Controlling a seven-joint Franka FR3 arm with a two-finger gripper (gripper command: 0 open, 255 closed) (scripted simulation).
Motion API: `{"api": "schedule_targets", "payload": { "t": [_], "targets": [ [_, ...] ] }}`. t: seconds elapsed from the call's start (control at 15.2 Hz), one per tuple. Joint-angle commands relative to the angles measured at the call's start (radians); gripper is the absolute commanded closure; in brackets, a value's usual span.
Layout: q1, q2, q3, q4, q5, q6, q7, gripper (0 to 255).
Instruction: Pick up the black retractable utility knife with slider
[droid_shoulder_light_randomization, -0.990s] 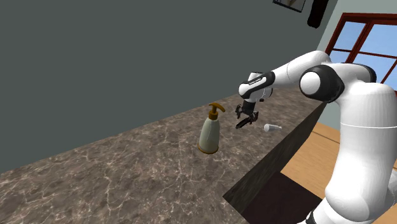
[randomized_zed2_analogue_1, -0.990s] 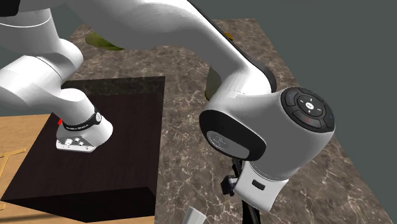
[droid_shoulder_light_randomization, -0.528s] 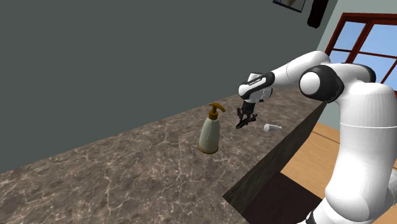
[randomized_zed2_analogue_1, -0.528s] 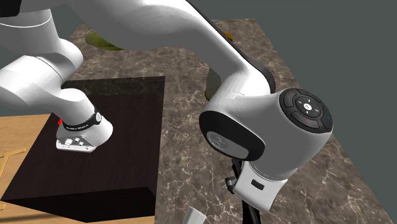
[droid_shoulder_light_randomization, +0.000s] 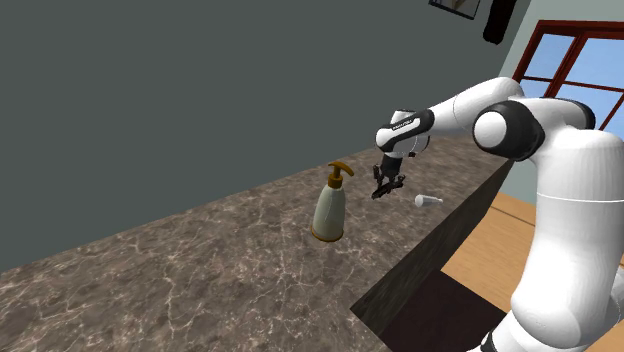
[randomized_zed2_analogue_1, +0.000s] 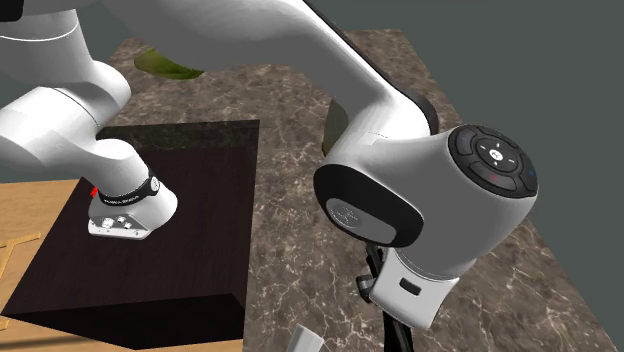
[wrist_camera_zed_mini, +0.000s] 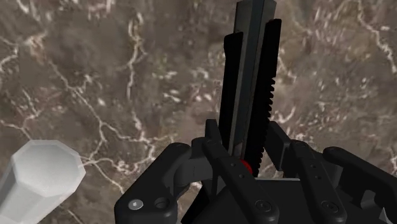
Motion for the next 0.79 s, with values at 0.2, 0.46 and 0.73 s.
{"api": "schedule_targets", "payload": {
  "t": [0.2, 0.46, 0.73],
  "targets": [
    [0.003, -0.034, -0.004, 0.019, -0.009, -0.053, 0.006, 255],
    [0.005, -0.058, -0.007, 0.041, -0.015, -0.098, 0.01, 255],
    [0.006, -0.075, -0.009, 0.06, -0.02, -0.134, 0.013, 255]
  ]
}}
